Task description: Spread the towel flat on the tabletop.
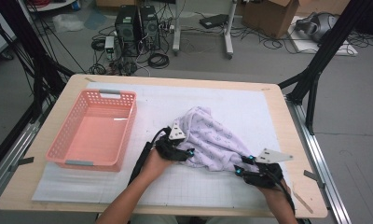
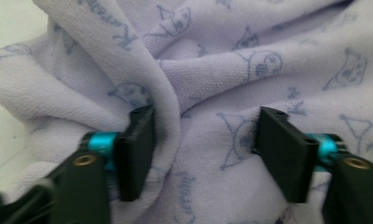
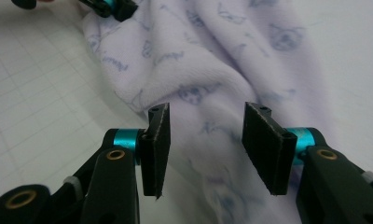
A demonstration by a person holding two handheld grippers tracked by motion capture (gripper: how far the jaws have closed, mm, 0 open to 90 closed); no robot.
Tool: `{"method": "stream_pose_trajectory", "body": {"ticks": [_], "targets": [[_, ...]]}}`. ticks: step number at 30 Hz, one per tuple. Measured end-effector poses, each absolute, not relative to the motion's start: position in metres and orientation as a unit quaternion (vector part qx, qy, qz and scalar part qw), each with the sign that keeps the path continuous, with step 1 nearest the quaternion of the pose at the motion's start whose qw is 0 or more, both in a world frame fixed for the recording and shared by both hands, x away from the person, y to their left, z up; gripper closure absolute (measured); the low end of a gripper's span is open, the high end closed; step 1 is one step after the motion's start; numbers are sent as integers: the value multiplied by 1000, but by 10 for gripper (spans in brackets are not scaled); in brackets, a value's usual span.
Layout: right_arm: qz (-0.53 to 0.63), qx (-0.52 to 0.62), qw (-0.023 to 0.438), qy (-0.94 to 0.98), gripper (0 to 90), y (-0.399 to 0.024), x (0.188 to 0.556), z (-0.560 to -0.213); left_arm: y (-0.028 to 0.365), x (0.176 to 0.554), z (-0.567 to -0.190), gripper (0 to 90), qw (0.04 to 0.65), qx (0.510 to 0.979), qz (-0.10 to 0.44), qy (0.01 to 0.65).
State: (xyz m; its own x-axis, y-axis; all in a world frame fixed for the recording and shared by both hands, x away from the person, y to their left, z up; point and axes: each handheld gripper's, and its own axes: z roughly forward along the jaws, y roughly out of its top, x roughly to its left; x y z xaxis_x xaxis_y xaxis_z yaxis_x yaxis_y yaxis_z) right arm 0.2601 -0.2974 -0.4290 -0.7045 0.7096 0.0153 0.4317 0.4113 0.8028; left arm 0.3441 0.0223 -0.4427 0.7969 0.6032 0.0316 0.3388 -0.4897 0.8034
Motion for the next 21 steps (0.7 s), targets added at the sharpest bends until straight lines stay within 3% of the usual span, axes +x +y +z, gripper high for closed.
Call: {"method": "stream_pose_trajectory", "body": {"ticks": [2,3,5,6,8,15,21], "targets": [[405,335,156,836,514,-283,270,-436,25,344,-441,596,423,848,158,277],[400,333,152,840,537,-278,273,-439,28,345,-439,718,426,848,157,274],[378,318,140,858,684,-267,277,-445,35,346,-435,801,437,842,145,283],[383,313,140,857,761,-265,277,-445,39,345,-432,809,446,836,145,286],[380,309,131,862,806,-264,274,-443,48,343,-425,813,463,823,147,292],[440,257,50,859,816,-267,249,-430,76,346,-397,814,505,792,145,311],[462,258,61,846,809,-265,253,-419,67,359,-400,813,495,789,153,330]]}}
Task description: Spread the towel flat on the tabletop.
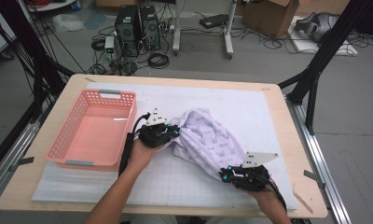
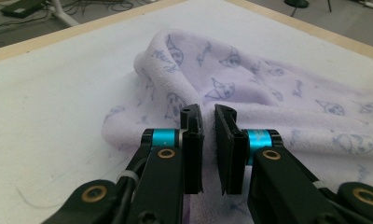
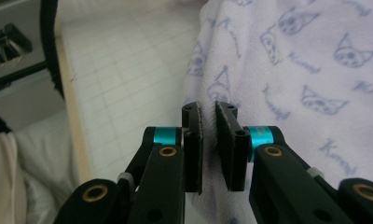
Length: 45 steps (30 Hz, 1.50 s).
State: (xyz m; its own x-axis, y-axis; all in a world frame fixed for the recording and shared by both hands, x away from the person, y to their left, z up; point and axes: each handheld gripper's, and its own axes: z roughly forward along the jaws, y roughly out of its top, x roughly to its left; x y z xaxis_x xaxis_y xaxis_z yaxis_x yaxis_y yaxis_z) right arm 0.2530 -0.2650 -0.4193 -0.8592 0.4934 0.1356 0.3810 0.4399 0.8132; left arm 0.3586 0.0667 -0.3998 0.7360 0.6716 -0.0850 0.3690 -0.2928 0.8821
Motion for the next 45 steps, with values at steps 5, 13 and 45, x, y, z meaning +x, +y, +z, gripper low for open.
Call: {"method": "stream_pose_trajectory", "body": {"ticks": [5,13,45], "targets": [[474,284,84,829,801,-265,273,-418,57,376,-413,799,475,787,163,360],[469,364,138,793,799,-269,315,-417,53,393,-428,536,477,745,176,431],[419,451,178,768,778,-275,345,-436,15,331,-441,426,442,853,115,252]]}}
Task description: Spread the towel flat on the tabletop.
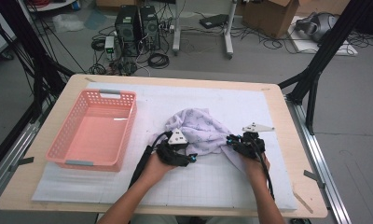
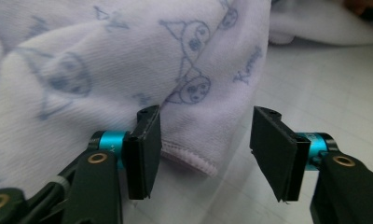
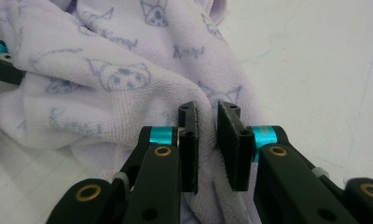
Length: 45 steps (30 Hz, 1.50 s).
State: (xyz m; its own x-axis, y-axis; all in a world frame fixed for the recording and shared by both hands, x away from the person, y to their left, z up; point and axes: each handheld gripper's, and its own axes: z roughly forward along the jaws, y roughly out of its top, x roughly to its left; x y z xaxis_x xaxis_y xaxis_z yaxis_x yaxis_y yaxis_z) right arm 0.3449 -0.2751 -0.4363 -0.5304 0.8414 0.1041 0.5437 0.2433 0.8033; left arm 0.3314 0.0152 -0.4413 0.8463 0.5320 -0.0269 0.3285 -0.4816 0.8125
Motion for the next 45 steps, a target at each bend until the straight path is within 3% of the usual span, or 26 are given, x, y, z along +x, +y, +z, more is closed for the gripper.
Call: {"method": "stream_pose_trajectory", "body": {"ticks": [4,5,8,9,19,32,36,45], "targets": [[419,452,178,767,774,-275,345,-437,2,333,-448,457,416,865,146,239],[418,453,177,767,774,-275,345,-436,1,332,-448,507,410,865,162,239],[419,452,175,768,773,-275,344,-436,4,332,-445,813,406,867,160,241],[418,448,179,770,773,-275,344,-435,5,331,-444,826,410,865,157,242],[417,414,181,789,772,-274,325,-426,50,306,-422,836,497,829,89,241],[436,320,124,832,803,-255,275,-420,104,274,-396,837,555,790,92,246],[451,304,104,833,803,-254,268,-416,106,284,-394,837,554,784,101,262],[428,355,144,819,802,-254,305,-418,74,345,-404,836,510,782,137,332]]}}
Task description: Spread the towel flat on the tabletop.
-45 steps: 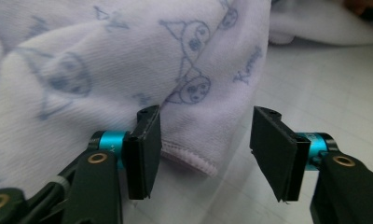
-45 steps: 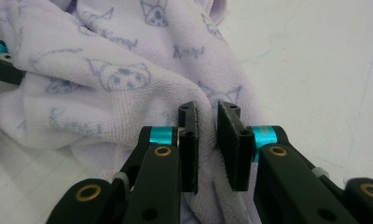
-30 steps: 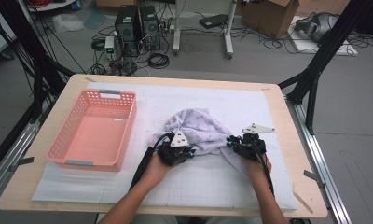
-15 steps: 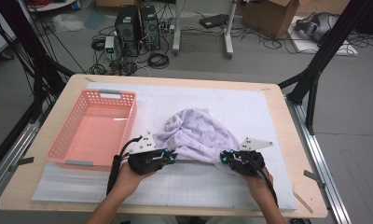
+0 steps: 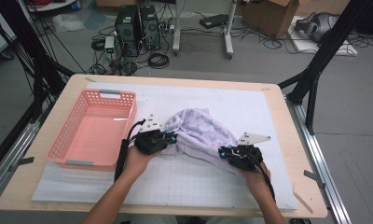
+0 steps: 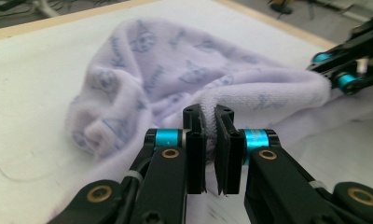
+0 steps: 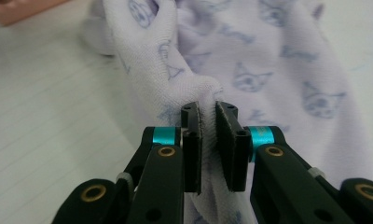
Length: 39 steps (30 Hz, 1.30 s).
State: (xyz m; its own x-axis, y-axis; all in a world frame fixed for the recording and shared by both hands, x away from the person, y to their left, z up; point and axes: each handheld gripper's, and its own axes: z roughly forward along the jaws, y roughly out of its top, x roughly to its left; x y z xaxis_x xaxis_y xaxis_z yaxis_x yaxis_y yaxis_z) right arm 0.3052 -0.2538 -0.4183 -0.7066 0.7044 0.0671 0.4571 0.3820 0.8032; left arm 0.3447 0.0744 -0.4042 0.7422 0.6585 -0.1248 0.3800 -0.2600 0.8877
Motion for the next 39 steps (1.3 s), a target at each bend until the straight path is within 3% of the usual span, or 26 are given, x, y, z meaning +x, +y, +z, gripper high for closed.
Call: {"method": "stream_pose_trajectory", "body": {"ticks": [11,12,17,19,22,30,36,39], "targets": [[400,397,186,805,800,-257,331,-429,55,378,-428,826,480,781,156,369],[396,401,186,805,800,-257,333,-431,54,379,-429,805,481,777,154,375],[377,406,193,810,800,-254,338,-437,61,374,-421,496,484,770,148,389],[378,406,192,810,800,-255,339,-438,66,365,-415,443,491,770,150,380],[377,408,194,809,800,-254,339,-438,73,348,-410,438,509,770,143,358],[376,410,194,808,799,-254,339,-439,82,316,-420,529,510,788,116,323],[376,412,195,807,796,-254,339,-438,52,321,-435,447,470,817,116,313],[376,411,195,807,794,-254,339,-439,38,325,-443,450,440,832,127,314]]}}
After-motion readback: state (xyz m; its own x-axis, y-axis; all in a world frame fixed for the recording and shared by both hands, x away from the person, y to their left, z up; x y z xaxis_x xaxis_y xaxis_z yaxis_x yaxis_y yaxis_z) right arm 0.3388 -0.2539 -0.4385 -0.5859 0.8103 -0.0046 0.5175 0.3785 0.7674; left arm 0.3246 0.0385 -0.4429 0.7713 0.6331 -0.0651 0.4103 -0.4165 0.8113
